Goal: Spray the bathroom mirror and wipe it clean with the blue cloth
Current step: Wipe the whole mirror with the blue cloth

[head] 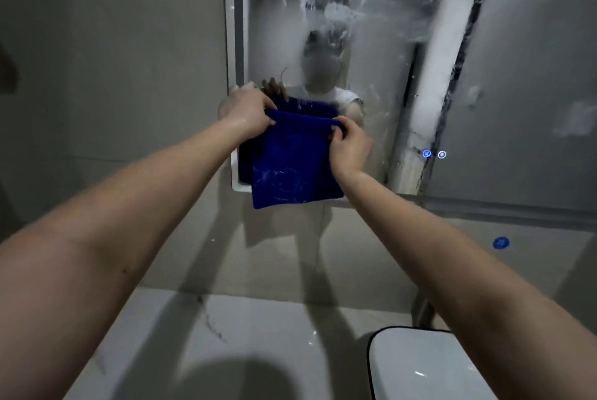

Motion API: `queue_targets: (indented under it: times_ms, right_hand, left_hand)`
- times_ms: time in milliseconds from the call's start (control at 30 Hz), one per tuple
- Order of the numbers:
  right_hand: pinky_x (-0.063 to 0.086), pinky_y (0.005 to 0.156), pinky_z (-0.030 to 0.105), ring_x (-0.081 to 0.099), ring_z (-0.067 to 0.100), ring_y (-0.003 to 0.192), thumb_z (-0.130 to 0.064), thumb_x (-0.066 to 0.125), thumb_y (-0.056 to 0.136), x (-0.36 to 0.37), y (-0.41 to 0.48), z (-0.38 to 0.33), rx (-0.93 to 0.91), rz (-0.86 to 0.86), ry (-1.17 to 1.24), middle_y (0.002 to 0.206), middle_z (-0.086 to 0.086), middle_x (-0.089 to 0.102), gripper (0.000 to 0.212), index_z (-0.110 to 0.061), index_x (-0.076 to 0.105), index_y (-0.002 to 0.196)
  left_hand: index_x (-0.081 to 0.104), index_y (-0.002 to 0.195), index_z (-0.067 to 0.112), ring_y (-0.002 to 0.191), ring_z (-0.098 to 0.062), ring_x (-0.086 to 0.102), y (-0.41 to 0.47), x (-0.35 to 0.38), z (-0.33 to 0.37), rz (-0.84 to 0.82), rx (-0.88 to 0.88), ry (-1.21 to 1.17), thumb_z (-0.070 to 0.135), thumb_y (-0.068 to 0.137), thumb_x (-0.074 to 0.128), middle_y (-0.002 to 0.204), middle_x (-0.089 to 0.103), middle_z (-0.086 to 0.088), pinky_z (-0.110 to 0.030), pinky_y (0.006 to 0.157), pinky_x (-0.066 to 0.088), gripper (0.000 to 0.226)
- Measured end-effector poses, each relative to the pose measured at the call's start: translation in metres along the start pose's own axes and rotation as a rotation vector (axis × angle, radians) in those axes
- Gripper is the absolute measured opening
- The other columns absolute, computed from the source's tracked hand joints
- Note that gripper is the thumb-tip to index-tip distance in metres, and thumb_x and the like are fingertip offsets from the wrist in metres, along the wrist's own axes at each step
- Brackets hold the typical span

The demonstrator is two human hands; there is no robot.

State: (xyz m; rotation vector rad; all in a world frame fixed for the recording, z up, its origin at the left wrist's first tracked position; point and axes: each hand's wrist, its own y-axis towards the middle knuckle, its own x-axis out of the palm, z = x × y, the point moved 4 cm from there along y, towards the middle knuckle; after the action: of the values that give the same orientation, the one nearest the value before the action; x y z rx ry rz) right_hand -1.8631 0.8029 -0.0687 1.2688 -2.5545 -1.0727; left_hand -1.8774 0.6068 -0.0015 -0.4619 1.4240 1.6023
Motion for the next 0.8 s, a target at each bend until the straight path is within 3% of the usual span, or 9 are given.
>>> queue_targets:
  times_ms: [167,333,400,467,533,600,700,800]
  right_hand:
    - [0.045,0.080,0.023,0.063,0.017,0.092,-0.022,0.046,0.095,0.023,0.034,-0.012,-0.028,0.053,-0.039,0.103,-0.001,0.070,0.027,-0.024,0.065,0.113]
    - [0.043,0.089,0.022,0.061,0.015,0.101,-0.022,0.046,0.095,0.052,0.085,-0.036,-0.075,0.167,-0.021,0.110,-0.002,0.068,0.029,-0.025,0.063,0.118]
    - [0.040,0.084,0.016,0.059,0.009,0.096,-0.018,0.046,0.095,0.067,0.091,-0.038,-0.104,0.200,0.024,0.111,-0.003,0.067,0.035,-0.022,0.056,0.128]
    - [0.037,0.090,0.014,0.054,0.007,0.105,-0.013,0.047,0.094,0.083,0.081,-0.032,-0.196,0.185,0.042,0.126,0.000,0.059,0.049,-0.018,0.038,0.142]
    - [0.030,0.110,0.028,0.033,0.019,0.136,-0.010,0.048,0.092,0.109,0.063,-0.020,-0.384,0.082,-0.065,0.149,0.009,0.035,0.060,-0.019,0.026,0.147]
    - [0.021,0.116,0.049,0.009,0.034,0.144,-0.010,0.049,0.090,0.132,0.054,-0.009,-0.497,0.029,-0.239,0.155,0.018,0.014,0.061,-0.022,0.029,0.146]
    - [0.021,0.114,0.055,0.017,0.039,0.140,-0.010,0.053,0.082,0.140,0.063,-0.015,-0.485,0.183,-0.278,0.151,0.022,0.024,0.057,-0.019,0.045,0.137]
    - [0.030,0.109,0.052,0.028,0.031,0.133,-0.006,0.053,0.080,0.146,0.072,-0.028,-0.712,0.273,-0.374,0.141,0.022,0.041,0.051,-0.010,0.050,0.131]
  left_hand:
    - [0.067,0.111,0.031,0.104,-0.024,0.055,0.035,0.003,-0.011,0.075,-0.002,0.011,0.033,0.084,0.066,0.117,0.057,-0.001,-0.034,0.076,0.047,0.027]
    - [0.066,0.111,0.025,0.105,-0.024,0.056,0.082,-0.011,-0.024,0.180,0.024,-0.054,0.030,0.084,0.066,0.117,0.059,-0.004,-0.033,0.079,0.047,0.028]
    - [0.065,0.111,0.025,0.104,-0.024,0.054,0.099,-0.008,-0.031,0.253,0.061,-0.051,0.030,0.085,0.064,0.117,0.055,-0.005,-0.033,0.076,0.045,0.026]
    - [0.061,0.110,0.022,0.107,-0.023,0.052,0.108,0.001,-0.039,0.311,0.054,-0.091,0.031,0.084,0.065,0.118,0.053,-0.005,-0.034,0.080,0.041,0.028]
    - [0.053,0.107,0.020,0.112,-0.024,0.048,0.111,0.012,-0.050,0.406,-0.001,-0.121,0.036,0.081,0.066,0.119,0.052,-0.005,-0.037,0.089,0.035,0.033]
    - [0.051,0.105,0.020,0.114,-0.025,0.044,0.111,0.019,-0.058,0.470,0.005,-0.106,0.041,0.082,0.062,0.118,0.052,-0.006,-0.038,0.092,0.031,0.032]
    - [0.054,0.097,0.022,0.112,-0.024,0.044,0.119,0.025,-0.064,0.465,0.099,-0.070,0.045,0.085,0.056,0.113,0.054,-0.004,-0.036,0.089,0.029,0.026]
    - [0.054,0.092,0.025,0.109,-0.023,0.046,0.131,0.023,-0.070,0.401,0.144,-0.098,0.050,0.083,0.057,0.109,0.056,-0.001,-0.034,0.086,0.027,0.027]
